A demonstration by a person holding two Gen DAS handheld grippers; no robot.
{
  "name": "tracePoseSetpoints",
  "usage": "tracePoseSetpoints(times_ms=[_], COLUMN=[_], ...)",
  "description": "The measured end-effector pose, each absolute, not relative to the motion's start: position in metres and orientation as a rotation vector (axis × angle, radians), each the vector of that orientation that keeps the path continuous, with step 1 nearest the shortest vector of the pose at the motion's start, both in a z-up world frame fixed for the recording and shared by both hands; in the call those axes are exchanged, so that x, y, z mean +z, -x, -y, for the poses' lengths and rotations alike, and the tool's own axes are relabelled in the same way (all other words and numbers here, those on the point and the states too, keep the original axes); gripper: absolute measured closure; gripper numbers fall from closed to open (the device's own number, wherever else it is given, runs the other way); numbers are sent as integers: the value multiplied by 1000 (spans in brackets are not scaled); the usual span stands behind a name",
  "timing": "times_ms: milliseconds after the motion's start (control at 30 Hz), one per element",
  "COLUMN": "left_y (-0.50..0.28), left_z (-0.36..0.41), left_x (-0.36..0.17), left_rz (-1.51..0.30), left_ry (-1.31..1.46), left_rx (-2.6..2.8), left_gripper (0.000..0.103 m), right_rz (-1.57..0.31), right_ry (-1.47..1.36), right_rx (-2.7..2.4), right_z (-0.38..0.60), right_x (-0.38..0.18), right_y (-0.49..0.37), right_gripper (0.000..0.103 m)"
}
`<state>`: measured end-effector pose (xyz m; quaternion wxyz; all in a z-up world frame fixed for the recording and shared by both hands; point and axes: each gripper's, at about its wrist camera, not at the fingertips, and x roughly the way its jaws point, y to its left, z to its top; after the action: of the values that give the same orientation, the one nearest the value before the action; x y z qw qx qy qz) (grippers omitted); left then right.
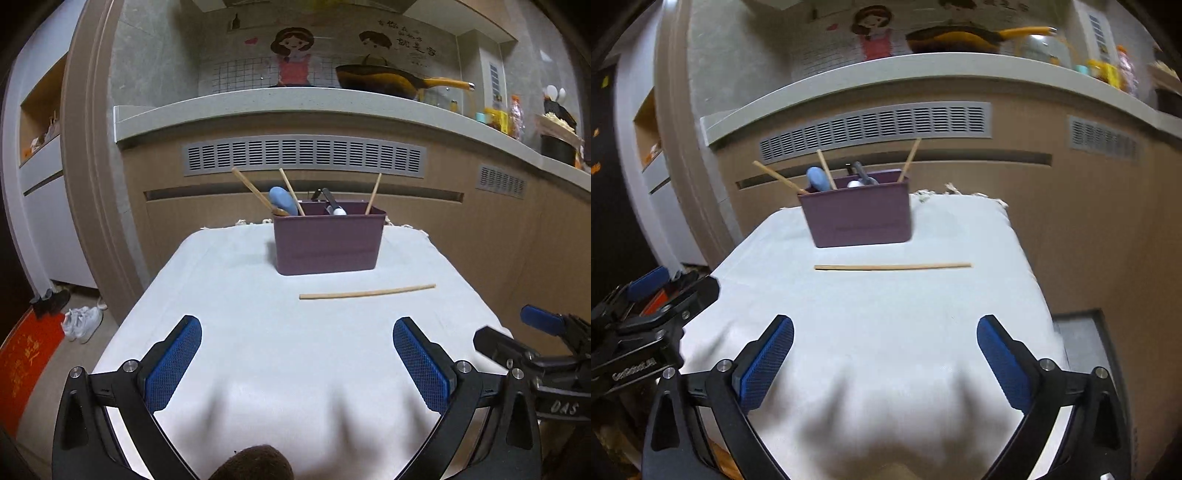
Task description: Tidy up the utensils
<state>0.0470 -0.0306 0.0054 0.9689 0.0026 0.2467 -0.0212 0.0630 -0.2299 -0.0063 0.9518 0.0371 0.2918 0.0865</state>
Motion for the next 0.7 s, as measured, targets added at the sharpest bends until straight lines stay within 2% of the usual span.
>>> tracePoseSetpoints(times_ms=[267,700], left_y=[-40,-40], left_z=[32,31], left_x=[4,2], left_rz=[-504,-525], left_ry=[-7,2], left_rx=[-41,-41], left_gripper=[0,0], right_rz=[-513,-506], right_ry=[-26,-1], right_rx=[98,88], right_z=[231,229], right_x=[-1,-2], right_y=[-53,-49], right_gripper=[2,2])
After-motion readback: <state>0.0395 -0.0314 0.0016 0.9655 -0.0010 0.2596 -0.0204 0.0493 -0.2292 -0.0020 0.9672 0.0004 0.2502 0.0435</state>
